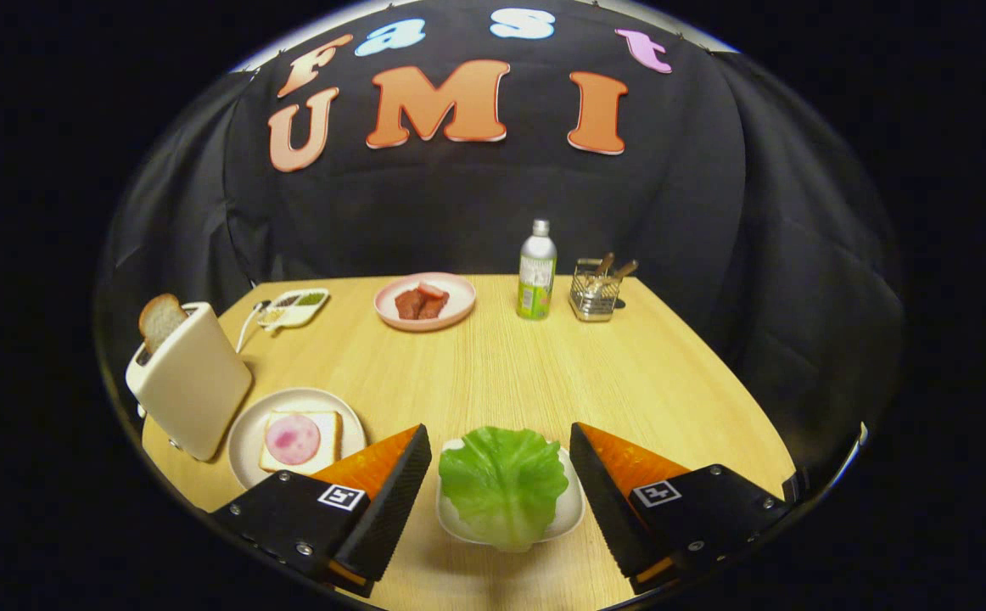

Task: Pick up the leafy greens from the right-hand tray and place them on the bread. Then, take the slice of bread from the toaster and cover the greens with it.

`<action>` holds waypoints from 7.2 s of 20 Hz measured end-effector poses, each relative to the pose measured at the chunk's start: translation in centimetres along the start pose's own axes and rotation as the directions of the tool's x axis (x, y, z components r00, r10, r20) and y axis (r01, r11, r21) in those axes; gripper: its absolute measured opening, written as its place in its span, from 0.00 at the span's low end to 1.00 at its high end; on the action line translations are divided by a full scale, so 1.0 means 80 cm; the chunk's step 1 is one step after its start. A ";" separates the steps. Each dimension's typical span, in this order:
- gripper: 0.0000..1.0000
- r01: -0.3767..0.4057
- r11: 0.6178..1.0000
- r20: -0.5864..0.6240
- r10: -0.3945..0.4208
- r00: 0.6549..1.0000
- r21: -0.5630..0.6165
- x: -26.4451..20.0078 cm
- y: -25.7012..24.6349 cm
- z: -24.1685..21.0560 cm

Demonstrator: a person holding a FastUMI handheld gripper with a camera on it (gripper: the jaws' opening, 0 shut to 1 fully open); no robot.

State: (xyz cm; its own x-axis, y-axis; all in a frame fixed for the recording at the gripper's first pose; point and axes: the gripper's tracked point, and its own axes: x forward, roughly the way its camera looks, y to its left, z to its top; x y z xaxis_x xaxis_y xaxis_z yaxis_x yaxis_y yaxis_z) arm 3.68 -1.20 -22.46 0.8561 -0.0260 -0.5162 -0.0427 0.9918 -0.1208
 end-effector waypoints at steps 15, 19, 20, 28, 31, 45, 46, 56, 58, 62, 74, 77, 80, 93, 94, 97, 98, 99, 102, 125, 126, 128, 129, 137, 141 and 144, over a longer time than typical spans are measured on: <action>0.85 -0.026 1.000 -0.199 0.025 0.980 -0.003 0.066 -0.002 -0.098; 0.72 -0.051 0.999 -0.208 0.050 0.977 0.001 0.067 0.004 -0.101; 0.67 -0.054 0.999 -0.208 0.053 0.977 0.002 0.066 0.006 -0.101; 0.22 -0.058 0.998 -0.208 0.059 0.976 0.010 0.066 0.007 -0.100; 0.11 -0.055 0.998 -0.209 0.058 0.976 0.020 0.067 0.008 -0.101; 0.00 -0.045 0.999 -0.131 0.044 0.990 -0.004 0.038 0.020 -0.047; 0.00 -0.051 0.999 -0.126 0.050 0.991 -0.002 0.035 0.025 -0.042; 0.00 -0.130 0.991 -0.067 0.127 0.990 -0.043 0.001 0.105 0.013; 0.00 -0.153 0.986 -0.063 0.149 0.987 -0.058 -0.005 0.129 0.019; 0.01 -0.208 0.975 -0.066 0.203 0.977 -0.073 -0.013 0.182 0.024; 0.01 -0.356 0.932 -0.114 0.348 0.931 -0.066 -0.023 0.315 0.010; 0.01 -0.356 0.933 -0.133 0.346 0.929 -0.056 -0.012 0.322 -0.002; 0.01 -0.340 0.940 -0.171 0.330 0.928 -0.037 0.000 0.318 -0.019; 0.35 -0.239 0.969 -0.187 0.225 0.956 -0.058 0.017 0.291 -0.025; 0.46 -0.236 0.970 -0.184 0.221 0.958 -0.064 0.016 0.291 -0.024; 0.73 -0.216 0.972 -0.177 0.198 0.964 -0.094 0.009 0.287 -0.020; 0.83 -0.211 0.973 -0.158 0.194 0.968 -0.098 0.006 0.286 -0.012; 0.86 -0.204 0.974 -0.137 0.189 0.972 -0.102 0.002 0.287 -0.003; 0.97 -0.187 0.975 -0.118 0.173 0.978 -0.116 -0.010 0.291 0.016; 0.98 -0.325 0.931 -0.048 0.321 0.946 -0.168 -0.106 0.511 0.166; 0.98 -0.325 0.931 -0.059 0.320 0.946 -0.166 -0.102 0.519 0.162; 0.98 -0.328 0.930 -0.088 0.318 0.944 -0.163 -0.094 0.529 0.152; 0.98 -0.332 0.931 -0.108 0.318 0.942 -0.152 -0.091 0.534 0.145; 0.66 -0.302 0.940 -0.181 0.273 0.945 -0.160 -0.068 0.542 0.115; 0.33 -0.297 0.946 -0.219 0.265 0.939 -0.128 -0.067 0.541 0.098; 0.16 -0.290 0.950 -0.220 0.260 0.940 -0.116 -0.067 0.539 0.101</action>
State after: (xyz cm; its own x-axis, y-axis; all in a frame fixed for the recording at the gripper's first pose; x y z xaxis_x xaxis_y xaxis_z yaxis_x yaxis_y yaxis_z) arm 1.41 42.72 -18.07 0.6806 0.2055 -0.7032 -0.3482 0.9352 -0.0637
